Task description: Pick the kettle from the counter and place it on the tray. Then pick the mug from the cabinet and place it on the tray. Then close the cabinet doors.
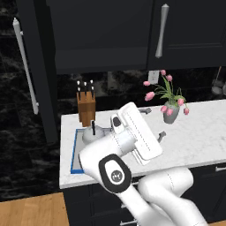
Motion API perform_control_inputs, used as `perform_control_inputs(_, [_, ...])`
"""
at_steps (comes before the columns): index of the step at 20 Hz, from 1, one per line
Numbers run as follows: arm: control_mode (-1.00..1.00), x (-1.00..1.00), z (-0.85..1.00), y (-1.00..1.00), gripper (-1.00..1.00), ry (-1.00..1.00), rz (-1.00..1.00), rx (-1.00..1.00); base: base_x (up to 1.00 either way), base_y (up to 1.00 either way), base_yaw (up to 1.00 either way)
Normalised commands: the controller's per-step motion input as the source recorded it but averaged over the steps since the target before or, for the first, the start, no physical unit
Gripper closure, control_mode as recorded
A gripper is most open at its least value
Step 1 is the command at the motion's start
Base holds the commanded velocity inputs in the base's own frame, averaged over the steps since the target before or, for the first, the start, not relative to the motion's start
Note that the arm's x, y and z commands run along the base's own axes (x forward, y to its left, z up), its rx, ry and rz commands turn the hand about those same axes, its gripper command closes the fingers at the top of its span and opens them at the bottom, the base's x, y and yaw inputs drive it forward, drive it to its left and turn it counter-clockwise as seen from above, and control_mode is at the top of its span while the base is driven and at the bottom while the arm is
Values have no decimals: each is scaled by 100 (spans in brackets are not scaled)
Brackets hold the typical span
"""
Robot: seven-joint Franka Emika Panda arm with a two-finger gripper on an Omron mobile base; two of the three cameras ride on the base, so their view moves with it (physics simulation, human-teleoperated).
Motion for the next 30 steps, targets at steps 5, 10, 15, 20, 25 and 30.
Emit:
perform_control_inputs(5, [-100,-3,0,78,-100,22,-21,-13,0,0,0])
perform_control_inputs(10, [-100,0,0,83,-100,29,-24,-11,0,0,0])
perform_control_inputs(15, [-100,12,-11,83,-100,25,-26,-16,0,0,0])
perform_control_inputs(20, [-100,26,-35,66,-100,30,-25,-26,0,0,0])
perform_control_inputs(25, [-100,34,-32,46,-100,34,-16,-26,0,0,0])
perform_control_inputs(30, [-100,22,-14,56,-100,37,-16,-22,0,0,0])
